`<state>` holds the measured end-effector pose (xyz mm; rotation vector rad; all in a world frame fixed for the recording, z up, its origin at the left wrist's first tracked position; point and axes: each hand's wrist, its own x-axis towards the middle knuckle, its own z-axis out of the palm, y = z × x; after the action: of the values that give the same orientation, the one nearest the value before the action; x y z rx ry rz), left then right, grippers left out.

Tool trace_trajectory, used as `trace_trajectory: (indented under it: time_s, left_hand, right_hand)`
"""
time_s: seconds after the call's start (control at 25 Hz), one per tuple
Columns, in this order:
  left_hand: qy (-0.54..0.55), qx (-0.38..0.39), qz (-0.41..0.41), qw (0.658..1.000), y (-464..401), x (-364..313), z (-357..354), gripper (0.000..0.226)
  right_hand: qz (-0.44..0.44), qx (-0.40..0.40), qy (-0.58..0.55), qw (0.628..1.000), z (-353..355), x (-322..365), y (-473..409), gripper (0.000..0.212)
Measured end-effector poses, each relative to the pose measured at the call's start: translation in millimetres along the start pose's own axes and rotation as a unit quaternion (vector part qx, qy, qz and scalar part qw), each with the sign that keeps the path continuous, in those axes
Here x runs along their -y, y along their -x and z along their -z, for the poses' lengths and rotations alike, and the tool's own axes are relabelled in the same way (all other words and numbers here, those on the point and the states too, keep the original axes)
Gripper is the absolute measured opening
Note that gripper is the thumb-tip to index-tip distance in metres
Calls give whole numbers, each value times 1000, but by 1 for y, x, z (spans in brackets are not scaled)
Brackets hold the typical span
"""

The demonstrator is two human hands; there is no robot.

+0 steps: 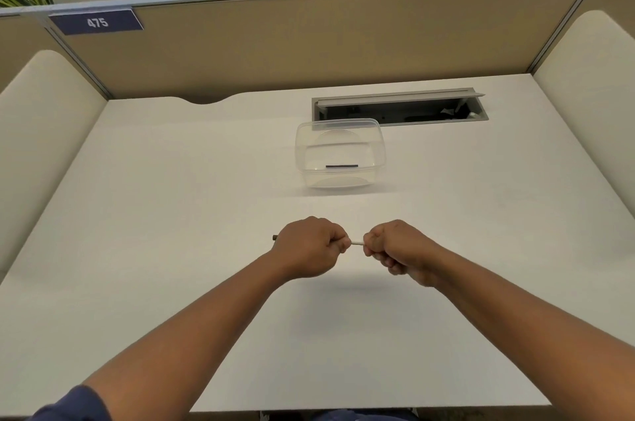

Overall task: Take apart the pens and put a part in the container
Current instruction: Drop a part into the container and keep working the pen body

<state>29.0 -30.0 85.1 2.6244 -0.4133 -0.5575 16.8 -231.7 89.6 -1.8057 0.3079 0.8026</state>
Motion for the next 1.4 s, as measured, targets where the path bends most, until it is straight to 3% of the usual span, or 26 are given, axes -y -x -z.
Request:
trace_trajectory:
  time_s: [0.08,0.2,0.36,0.56,0.64,0.72,0.76,0.84,0.92,1.0,1.08,1.24,1.4]
  left_hand:
    - [-7,1,-6,1000,-1,-1,-1,25]
    - [112,57,10,992,-3,7,2,29]
    - [293,116,25,949,-1,11,4,32]
    - [337,188,19,923,-1,13,11,30]
    - [337,166,15,927,1,11,8,31]
    - [329,120,16,937,3,7,3,32]
    - [314,96,17,945,3,5,1,33]
    - [219,47,17,974,3,1,-5,32]
    - [70,4,21,997,4,-1,-9,29]
    - [12,-9,20,1000,6,-1,-11,27]
    - [69,27,20,997,4,5,-8,28]
    - [313,136,32,940,2,17,2,32]
    - [386,261,40,884,-1,22,7,30]
  right_hand:
    - [-2,35,2,999,6,-1,1,26]
    - [134,-36,120,983,6,-8,2,23]
    - [338,-119,181,916,8,-21,0,11]
    - [500,-181,350,771,10,-27,-1,6]
    - [513,-216,358,750,8,-27,1,4]
    - [490,-236,337,769,1,-27,4,7]
    - [450,-236,325,797,-2,-24,5,10]
    - [291,-188,280,895,-3,-15,2,19]
    - [119,-113,154,974,-2,-6,1,23]
    - [47,-63,50,996,-2,-6,2,23]
    - [89,-61,55,993,-4,-11,2,21]
    - [303,-148,137,931,-8,-24,2,11]
    - [522,-169,333,767,2,-29,0,4]
